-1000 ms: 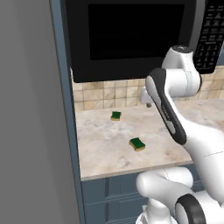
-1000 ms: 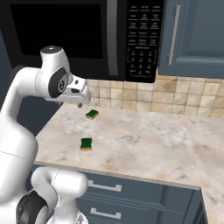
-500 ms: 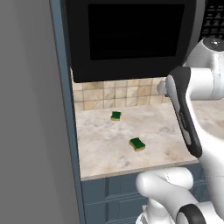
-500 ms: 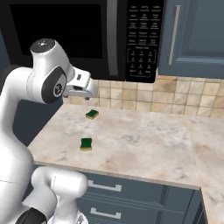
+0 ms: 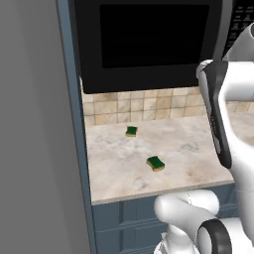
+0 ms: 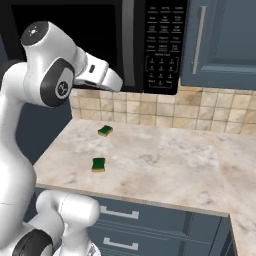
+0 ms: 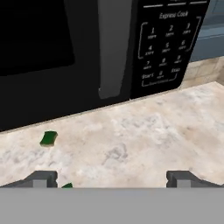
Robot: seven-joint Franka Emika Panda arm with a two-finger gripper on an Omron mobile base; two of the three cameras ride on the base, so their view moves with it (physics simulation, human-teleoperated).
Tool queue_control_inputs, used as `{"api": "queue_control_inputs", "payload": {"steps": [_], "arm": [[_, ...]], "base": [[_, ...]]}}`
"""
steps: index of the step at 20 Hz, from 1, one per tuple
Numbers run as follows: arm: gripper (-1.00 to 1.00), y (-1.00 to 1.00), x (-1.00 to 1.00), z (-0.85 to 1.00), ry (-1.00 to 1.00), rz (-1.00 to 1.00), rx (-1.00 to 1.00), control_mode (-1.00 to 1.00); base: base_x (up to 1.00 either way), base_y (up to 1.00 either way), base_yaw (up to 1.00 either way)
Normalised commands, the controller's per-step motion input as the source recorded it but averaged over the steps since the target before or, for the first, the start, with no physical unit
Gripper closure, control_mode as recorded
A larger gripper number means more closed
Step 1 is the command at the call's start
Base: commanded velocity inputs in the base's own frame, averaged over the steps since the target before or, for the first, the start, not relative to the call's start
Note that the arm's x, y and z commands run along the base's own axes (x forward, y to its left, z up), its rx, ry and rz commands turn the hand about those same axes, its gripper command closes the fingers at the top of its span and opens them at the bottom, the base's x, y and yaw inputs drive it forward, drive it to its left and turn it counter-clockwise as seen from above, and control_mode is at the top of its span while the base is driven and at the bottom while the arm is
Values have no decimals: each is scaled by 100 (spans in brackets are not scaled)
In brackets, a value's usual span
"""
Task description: Place the sponge inside the microwave to prepare for sanitizing.
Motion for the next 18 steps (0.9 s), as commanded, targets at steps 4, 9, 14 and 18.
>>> {"api": "queue_control_inputs", "payload": {"steps": [4,9,14,18], "arm": [[-100,-12,-8,56,-45,0,3,-100],[-100,-3,-1,57,-33,0,0,-100],[-100,-7,1,32,-5,0,-1,-100],[-100,-18,2,0,0,0,0,-100]], "base": [[0,0,0],[0,0,0],[0,0,0],[0,0,0]]}}
